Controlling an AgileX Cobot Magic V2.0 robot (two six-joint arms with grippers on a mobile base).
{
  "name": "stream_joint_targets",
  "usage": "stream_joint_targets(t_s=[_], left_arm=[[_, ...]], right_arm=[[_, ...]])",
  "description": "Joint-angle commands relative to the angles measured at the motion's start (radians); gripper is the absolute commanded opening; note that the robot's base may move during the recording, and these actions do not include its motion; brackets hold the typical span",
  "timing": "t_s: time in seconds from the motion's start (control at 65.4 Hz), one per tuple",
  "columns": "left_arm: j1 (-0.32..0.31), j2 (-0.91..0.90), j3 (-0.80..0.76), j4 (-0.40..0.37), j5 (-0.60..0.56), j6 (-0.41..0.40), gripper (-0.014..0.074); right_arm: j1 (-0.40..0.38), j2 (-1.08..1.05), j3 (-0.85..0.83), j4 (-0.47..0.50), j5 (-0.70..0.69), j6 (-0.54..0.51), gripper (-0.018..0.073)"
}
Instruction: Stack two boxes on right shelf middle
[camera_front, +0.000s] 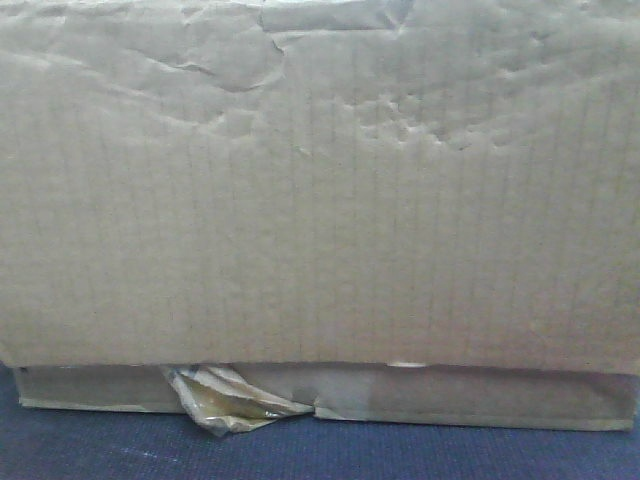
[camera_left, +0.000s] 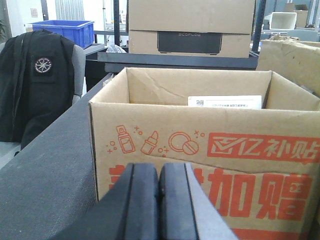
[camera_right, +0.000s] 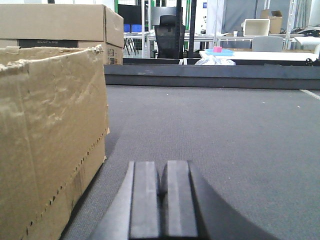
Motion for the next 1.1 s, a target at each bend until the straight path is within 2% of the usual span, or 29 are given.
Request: stream_joint_targets(t_s=[0.0,0.84,1.085], left_arm=[[-0.004,-0.006,-0.001,-0.008,-0.013,-0.003,-0.0111],[-0.004,-0.006,-0.001,-0.007,-0.015,-0.003,-0.0111],[-0.004,-0.006,-0.001,0.011,-0.089,-0.001,-0.0111]], right_arm=[[-0.003,-0.004,0.000,0.005,-0.011,-0.003,-0.0163],[-0.003,-0.004,0.000,0.005,-0.011,-0.003,-0.0163],[-0.003,-0.004,0.000,0.005,-0.011,-0.003,-0.0163]])
